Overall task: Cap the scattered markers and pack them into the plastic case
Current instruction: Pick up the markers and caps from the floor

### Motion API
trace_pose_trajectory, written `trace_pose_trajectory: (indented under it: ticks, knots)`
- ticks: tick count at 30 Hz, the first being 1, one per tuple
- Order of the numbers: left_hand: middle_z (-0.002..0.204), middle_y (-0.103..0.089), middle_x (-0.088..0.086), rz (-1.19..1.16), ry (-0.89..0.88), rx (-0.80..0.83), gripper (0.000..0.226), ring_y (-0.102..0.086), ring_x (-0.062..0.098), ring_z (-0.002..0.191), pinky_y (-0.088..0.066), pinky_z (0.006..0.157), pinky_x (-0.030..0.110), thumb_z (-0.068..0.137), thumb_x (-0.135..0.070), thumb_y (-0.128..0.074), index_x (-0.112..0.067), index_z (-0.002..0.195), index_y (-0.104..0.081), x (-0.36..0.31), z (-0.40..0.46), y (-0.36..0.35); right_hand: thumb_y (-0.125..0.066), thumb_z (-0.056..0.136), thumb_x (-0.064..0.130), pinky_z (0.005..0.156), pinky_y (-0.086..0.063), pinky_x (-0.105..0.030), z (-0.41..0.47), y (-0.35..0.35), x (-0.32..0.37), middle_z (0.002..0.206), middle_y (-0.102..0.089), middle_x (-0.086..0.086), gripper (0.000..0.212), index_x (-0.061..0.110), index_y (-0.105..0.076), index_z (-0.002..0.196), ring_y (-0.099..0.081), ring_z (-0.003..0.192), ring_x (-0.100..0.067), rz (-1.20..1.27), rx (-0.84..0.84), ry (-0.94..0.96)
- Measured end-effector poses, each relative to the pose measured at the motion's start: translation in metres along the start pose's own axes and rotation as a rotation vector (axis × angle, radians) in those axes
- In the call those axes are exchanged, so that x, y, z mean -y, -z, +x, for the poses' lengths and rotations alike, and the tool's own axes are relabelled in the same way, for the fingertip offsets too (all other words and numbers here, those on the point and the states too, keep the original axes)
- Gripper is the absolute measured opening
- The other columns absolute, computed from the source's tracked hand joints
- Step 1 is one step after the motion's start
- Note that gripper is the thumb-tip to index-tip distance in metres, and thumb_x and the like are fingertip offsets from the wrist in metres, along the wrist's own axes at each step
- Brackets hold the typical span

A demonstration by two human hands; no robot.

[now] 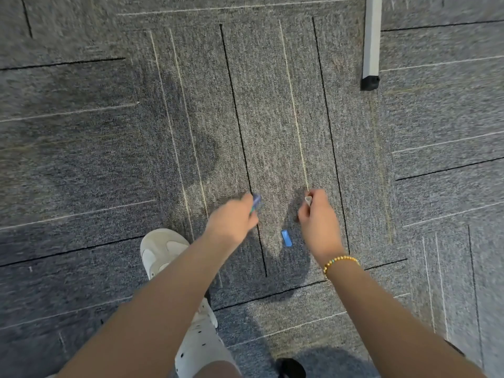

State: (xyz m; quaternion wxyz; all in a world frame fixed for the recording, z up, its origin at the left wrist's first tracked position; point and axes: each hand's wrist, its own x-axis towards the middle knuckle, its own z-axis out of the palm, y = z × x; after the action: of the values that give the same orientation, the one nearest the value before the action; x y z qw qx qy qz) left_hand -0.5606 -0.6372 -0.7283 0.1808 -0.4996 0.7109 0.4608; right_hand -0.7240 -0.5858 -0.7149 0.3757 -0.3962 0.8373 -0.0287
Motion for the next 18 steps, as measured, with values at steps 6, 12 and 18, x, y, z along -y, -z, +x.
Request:
trace_pose_trajectory:
  ticks: [6, 12, 18]
  knots:
    - [0.069, -0.053, 0.0, -0.161, 0.011, -0.197, 0.016, -0.042, 0.007, 0.044, -0.029, 0.034, 0.014, 0.099, -0.021, -0.04, -0.008, 0.099, -0.05, 0.014, 0.013, 0.029, -0.046, 0.096, 0.018, 0.082, -0.052, -0.028, 0.025, 0.007, 0.03, 0.116, -0.049, -0.008, 0.024, 0.008, -0.049, 0.118, -0.055, 0.086, -0.015, -0.109, -0.06, 0.087]
    - [0.058, -0.044, -0.003, -0.11, 0.078, -0.254, 0.031, -0.035, 0.01, 0.043, -0.025, 0.04, 0.021, 0.1, -0.032, -0.038, -0.01, 0.08, -0.047, 0.026, 0.013, 0.035, -0.048, 0.095, 0.011, 0.056, -0.048, -0.029, 0.017, 0.013, 0.017, 0.081, -0.056, -0.003, 0.009, 0.008, -0.05, 0.104, -0.056, 0.066, -0.017, 0.07, -0.108, -0.079]
    - [0.08, -0.067, 0.009, -0.151, 0.114, -0.23, 0.034, -0.046, 0.016, 0.05, -0.039, 0.046, 0.029, 0.099, -0.034, -0.039, -0.007, 0.09, -0.058, 0.025, 0.011, 0.027, -0.053, 0.093, 0.031, 0.046, -0.043, -0.021, 0.006, -0.009, 0.032, 0.082, -0.057, -0.002, 0.029, 0.013, -0.04, 0.112, -0.053, 0.058, -0.01, 0.228, 0.1, -0.202]
